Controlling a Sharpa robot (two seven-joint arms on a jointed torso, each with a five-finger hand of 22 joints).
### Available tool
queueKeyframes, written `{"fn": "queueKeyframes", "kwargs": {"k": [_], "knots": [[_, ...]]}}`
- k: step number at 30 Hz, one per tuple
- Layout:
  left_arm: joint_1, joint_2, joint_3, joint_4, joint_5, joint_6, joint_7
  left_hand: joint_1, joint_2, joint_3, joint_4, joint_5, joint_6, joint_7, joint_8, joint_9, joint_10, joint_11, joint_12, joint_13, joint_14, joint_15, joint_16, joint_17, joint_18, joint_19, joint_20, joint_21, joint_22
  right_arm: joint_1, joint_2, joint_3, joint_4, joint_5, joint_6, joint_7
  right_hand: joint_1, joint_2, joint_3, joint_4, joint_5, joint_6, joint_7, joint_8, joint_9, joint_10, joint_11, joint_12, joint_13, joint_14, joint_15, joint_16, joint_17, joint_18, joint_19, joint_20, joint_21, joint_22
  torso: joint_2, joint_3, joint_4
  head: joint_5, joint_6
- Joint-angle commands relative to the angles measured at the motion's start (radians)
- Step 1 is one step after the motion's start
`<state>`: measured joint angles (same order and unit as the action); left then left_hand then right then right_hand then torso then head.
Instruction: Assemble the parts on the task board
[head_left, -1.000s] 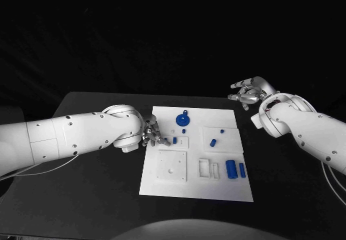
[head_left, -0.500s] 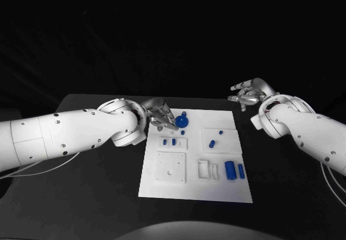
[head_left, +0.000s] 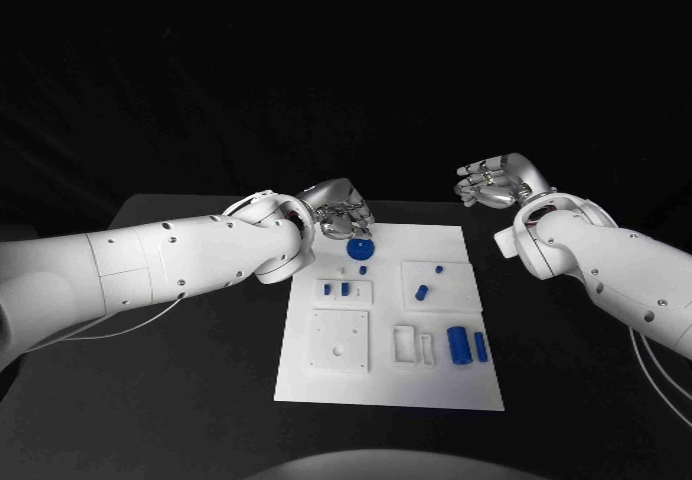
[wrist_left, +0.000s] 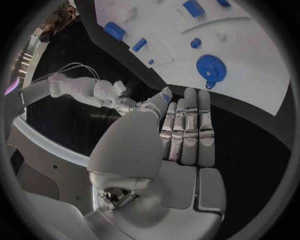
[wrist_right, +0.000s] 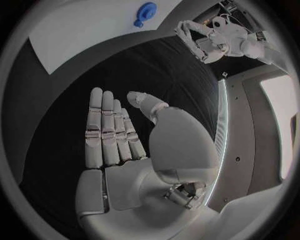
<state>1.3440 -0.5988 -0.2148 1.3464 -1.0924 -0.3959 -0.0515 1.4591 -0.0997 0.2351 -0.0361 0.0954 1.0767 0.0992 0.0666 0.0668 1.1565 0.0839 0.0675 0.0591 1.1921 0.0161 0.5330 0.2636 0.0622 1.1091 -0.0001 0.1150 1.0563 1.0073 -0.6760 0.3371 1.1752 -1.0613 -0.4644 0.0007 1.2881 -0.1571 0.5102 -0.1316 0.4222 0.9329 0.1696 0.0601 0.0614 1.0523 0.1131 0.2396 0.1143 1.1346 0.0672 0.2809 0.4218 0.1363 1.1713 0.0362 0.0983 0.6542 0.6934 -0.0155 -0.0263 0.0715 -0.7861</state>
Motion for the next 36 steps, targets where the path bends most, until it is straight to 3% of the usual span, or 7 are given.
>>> {"fn": "queueKeyframes", "kwargs": {"k": [1,8,12,16,19,21,36], "knots": [[-0.001,0.026,-0.008,-0.035,-0.143,0.06,0.086,-0.012,-0.02,0.0,0.003,-0.022,-0.01,-0.009,-0.002,-0.001,-0.019,-0.001,-0.006,-0.001,0.009,0.001,-0.02,-0.006,0.01,0.015,0.001,-0.022,-0.021,0.0,0.003,0.001,-0.008,0.15,-0.112,0.18,-0.021,-0.011,0.033,0.004,0.009,-0.022,0.002,-0.001,-0.001,-0.001,0.017,-0.044,-0.057,-0.032,0.026,-0.086,-0.084,-0.007,-0.056,0.032,-0.036,-0.082,0.002,-0.0011,-0.0026,-0.004,0.002],[-0.004,0.055,-0.018,-0.078,-0.25,0.148,0.09,-0.017,-0.02,-0.053,0.022,0.011,-0.006,-0.014,-0.002,0.0,-0.017,-0.003,-0.009,-0.002,0.002,0.051,-0.302,-0.107,0.006,-0.058,0.052,-0.053,-0.25,0.003,0.007,0.001,-0.029,0.267,-0.107,0.264,-0.037,-0.003,0.009,0.004,0.028,-0.03,0.005,-0.001,-0.002,0.009,0.028,-0.152,-0.056,-0.02,0.051,-0.218,-0.355,0.027,-0.092,0.105,-0.035,-0.447,0.003,-0.0001,-0.0034,-0.004,0.003],[-0.006,0.059,-0.02,-0.088,-0.304,0.194,0.087,-0.01,-0.02,-0.066,0.015,0.019,0.002,-0.012,-0.002,0.0,-0.005,-0.005,-0.008,-0.001,0.089,0.036,-0.387,-0.103,0.008,-0.005,0.041,-0.044,-0.386,0.006,0.011,0.001,-0.038,0.297,-0.097,0.284,-0.042,0.005,-0.008,-0.006,0.032,-0.032,0.006,-0.002,-0.002,0.016,0.031,-0.168,-0.056,-0.024,0.055,-0.218,-0.359,0.038,-0.067,0.115,-0.027,-0.588,0.003,-0.0007,-0.0027,-0.006,0.002],[-0.009,0.061,-0.021,-0.09,-0.341,0.22,0.085,-0.021,-0.026,-0.091,0.015,0.013,0.009,-0.017,-0.001,-0.001,0.012,-0.014,-0.008,-0.001,0.195,-0.012,-0.263,-0.033,0.005,0.097,-0.006,0.019,-0.346,0.007,0.014,0.001,-0.043,0.309,-0.092,0.296,-0.043,0.006,-0.009,-0.006,0.038,-0.034,0.006,-0.002,-0.003,0.014,0.031,-0.169,-0.056,-0.03,0.054,-0.219,-0.36,0.037,-0.072,0.117,-0.03,-0.588,0.003,-0.0013,-0.0028,-0.006,0.001],[-0.012,0.062,-0.022,-0.091,-0.36,0.24,0.084,-0.023,-0.022,-0.1,0.023,0.013,0.006,-0.015,-0.003,-0.001,0.037,-0.02,-0.009,-0.001,0.065,-0.029,0.055,0.163,-0.01,0.09,-0.036,0.137,-0.185,0.008,0.018,0.001,-0.047,0.316,-0.088,0.302,-0.044,0.007,-0.011,-0.006,0.041,-0.029,0.005,-0.001,-0.002,0.014,0.03,-0.169,-0.056,-0.031,0.053,-0.218,-0.36,0.041,-0.074,0.121,-0.03,-0.588,0.002,-0.0015,-0.0029,-0.006,-0.001],[-0.014,0.063,-0.022,-0.092,-0.367,0.249,0.083,-0.023,-0.034,-0.085,0.034,0.013,0.002,-0.016,-0.004,-0.001,0.043,-0.022,-0.011,-0.002,0.019,-0.033,0.179,0.184,0.004,0.066,-0.033,0.215,-0.065,0.009,0.02,0.001,-0.05,0.318,-0.088,0.302,-0.045,0.008,-0.011,-0.006,0.042,-0.03,0.005,-0.001,-0.002,0.014,0.031,-0.169,-0.056,-0.031,0.054,-0.218,-0.36,0.042,-0.074,0.121,-0.03,-0.588,0.003,-0.0019,-0.0028,-0.006,-0.002],[-0.037,0.088,-0.022,-0.135,-0.378,0.259,0.072,-0.018,-0.034,-0.056,0.03,0.044,-0.001,-0.006,-0.003,-0.001,0.023,-0.015,-0.009,-0.001,0.033,-0.037,0.318,0.158,0.019,0.072,-0.039,0.276,0.08,0.013,0.031,0.001,-0.052,0.339,-0.104,0.323,-0.045,0.01,0.011,-0.019,0.052,0.023,0.001,0.001,0.0,0.036,0.028,-0.171,-0.056,-0.009,0.05,-0.219,-0.36,0.04,-0.059,0.112,-0.03,-0.589,0.003,0.0004,-0.0038,-0.007,-0.007]]}}
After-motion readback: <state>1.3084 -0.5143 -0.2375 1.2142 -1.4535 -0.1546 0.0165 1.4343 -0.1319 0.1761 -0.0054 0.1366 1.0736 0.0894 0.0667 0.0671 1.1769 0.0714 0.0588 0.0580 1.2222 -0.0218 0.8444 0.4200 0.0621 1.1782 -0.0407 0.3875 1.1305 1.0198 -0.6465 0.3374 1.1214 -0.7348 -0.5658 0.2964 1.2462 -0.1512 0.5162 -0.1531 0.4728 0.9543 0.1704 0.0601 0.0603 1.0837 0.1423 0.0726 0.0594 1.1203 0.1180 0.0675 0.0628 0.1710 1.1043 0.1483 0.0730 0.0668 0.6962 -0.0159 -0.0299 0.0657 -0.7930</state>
